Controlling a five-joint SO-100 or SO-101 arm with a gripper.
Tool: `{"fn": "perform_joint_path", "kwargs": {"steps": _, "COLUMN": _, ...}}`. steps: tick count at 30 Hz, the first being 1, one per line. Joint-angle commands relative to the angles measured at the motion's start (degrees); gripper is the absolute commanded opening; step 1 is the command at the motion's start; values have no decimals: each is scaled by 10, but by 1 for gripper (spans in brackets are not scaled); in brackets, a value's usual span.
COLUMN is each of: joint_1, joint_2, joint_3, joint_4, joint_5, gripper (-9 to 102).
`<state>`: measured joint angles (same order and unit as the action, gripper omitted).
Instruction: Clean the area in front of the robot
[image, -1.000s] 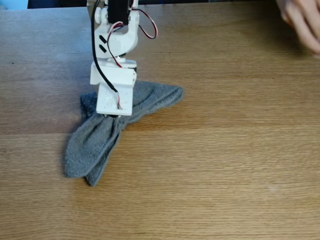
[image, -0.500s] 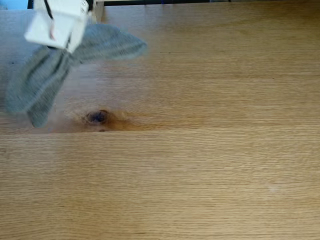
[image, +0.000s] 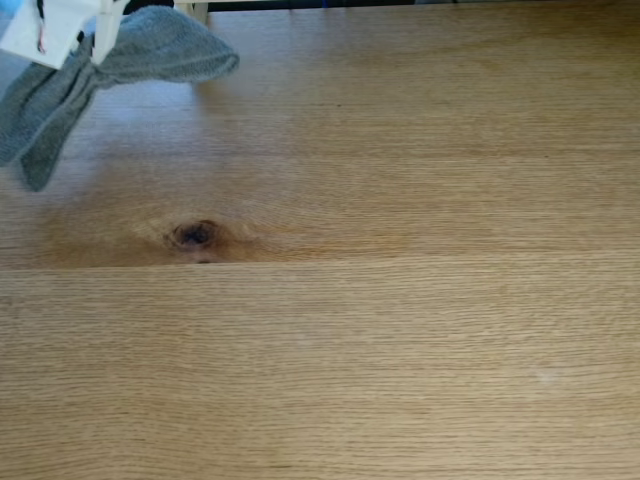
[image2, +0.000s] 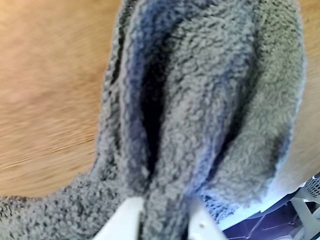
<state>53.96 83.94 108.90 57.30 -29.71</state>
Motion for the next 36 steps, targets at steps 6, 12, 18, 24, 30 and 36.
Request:
{"fn": "perform_joint_path", "kwargs": {"steps": 6, "joint_1": 8, "joint_2": 101, "joint_3": 233, "joint_4": -272, "joint_5": -33, "gripper": 30}}
{"fn": "perform_joint_path", "kwargs": {"steps": 12, "joint_1": -14, "joint_2": 194, "joint_3": 263, "joint_4": -288, "joint_5": 20, "gripper": 27}}
{"fn": "perform_joint_path", "kwargs": {"steps": 18, "joint_1": -127, "joint_2": 334, "joint_3": 263, "joint_4": -221, "joint_5": 61, "gripper": 13}}
{"fn": "perform_joint_path", "kwargs": {"steps": 24, "joint_1": -297, "joint_2": 433, "joint_3": 264, "joint_4": -163, "joint_5": 100, "gripper": 9}}
{"fn": "perform_joint_path", "kwargs": {"steps": 30, "joint_1": -443, "joint_2": 497, "joint_3": 272, "joint_4": -127, "joint_5": 171, "gripper": 0}}
{"fn": "perform_joint_path", "kwargs": {"steps": 36, "joint_1": -517, "joint_2": 536, "joint_3": 272, "joint_4": -83, "joint_5": 296, "gripper": 0}}
